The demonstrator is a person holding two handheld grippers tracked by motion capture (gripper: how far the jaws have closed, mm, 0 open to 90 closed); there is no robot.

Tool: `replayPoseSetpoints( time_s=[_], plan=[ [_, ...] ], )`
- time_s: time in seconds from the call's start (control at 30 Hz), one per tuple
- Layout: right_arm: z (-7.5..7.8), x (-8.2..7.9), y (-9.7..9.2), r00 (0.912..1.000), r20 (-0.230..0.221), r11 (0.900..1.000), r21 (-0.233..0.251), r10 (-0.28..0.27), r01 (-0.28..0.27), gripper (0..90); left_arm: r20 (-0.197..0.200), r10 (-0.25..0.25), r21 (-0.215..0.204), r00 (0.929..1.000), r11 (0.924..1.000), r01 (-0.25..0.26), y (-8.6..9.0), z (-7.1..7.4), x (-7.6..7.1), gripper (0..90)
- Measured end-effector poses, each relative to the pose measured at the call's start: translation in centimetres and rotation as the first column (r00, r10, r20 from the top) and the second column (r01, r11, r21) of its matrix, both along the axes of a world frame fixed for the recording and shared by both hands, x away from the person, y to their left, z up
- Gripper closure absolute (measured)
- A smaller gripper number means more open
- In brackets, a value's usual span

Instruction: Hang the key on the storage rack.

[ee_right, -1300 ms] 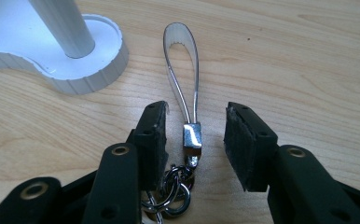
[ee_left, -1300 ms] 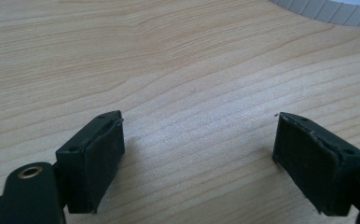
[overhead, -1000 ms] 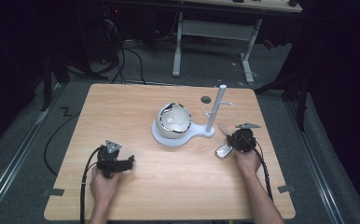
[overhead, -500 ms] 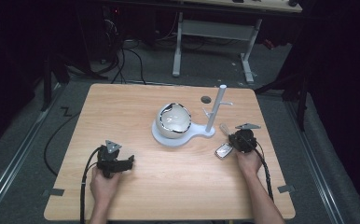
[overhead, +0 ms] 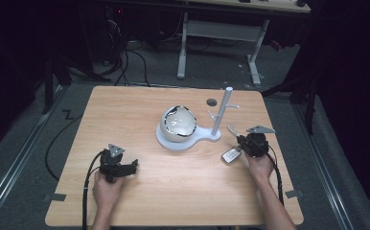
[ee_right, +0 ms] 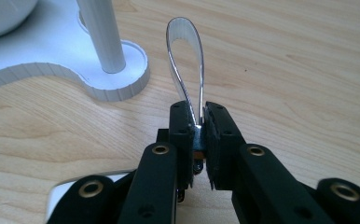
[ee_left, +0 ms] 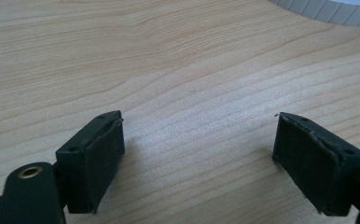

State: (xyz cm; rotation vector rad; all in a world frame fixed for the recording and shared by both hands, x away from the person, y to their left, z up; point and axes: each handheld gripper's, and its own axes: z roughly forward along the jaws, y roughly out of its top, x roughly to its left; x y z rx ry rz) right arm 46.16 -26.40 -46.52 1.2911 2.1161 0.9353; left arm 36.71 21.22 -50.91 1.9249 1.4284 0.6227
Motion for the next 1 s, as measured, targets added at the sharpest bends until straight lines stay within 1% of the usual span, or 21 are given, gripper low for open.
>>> replayPoseSetpoints(
  time_s=[0.13, 0.3, 0.4, 0.43, 0.73, 0.77, 0.87, 1.0],
  plan=[
    [0.6, -0.6, -0.2, 0.9998, 0.021, 1.0, 0.007, 0.004, -0.004, 82.2, 0.0, 0.0, 0.0, 1.0, 1.0, 0.0, 0.0, 0.0, 0.0, 16.8],
    [1.4, -1.1, -0.4, 0.9987, 0.049, 0.9999, 0.002, 0.014, -0.014, 82.3, 0.0, 0.0, 0.0, 1.0, 1.0, 0.0, 0.0, 0.0, 0.0, 16.9],
    [1.8, -1.3, -0.6, 0.9979, 0.062, 0.9997, 0.013, 0.019, -0.02, 82.3, 0.0, 0.0, 0.0, 1.0, 1.0, 0.0, 0.0, 0.0, 0.0, 16.9],
    [2.2, -1.6, -0.7, 0.9971, 0.074, 0.9995, 0.024, 0.018, -0.019, 82.3, 0.0, 0.0, 0.0, 1.0, 1.0, 0.0, 0.0, 0.0, 0.0, 16.9],
    [3.1, -2.3, -1.1, 0.9947, 0.098, 0.9991, 0.027, 0.03, -0.033, 82.3, 0.0, 0.0, 0.0, 1.0, 1.0, 0.0, 0.0, 0.0, 0.0, 16.9],
    [3.3, -2.5, -1.2, 0.9942, 0.104, 0.9988, 0.037, 0.029, -0.033, 82.3, 0.0, 0.0, 0.0, 1.0, 1.0, 0.0, 0.0, 0.0, 0.0, 16.9],
    [3.5, -2.7, -1.3, 0.9934, 0.11, 0.9986, 0.038, 0.032, -0.036, 82.3, 0.0, 0.0, 0.0, 1.0, 1.0, 0.0, 0.0, 0.0, 0.0, 16.9],
    [4.2, -3.0, -1.5, 0.9917, 0.121, 0.9978, 0.044, 0.044, -0.05, 82.3, 0.0, 0.0, 0.0, 1.0, 1.0, 0.0, 0.0, 0.0, 0.0, 16.9]
  ],
)
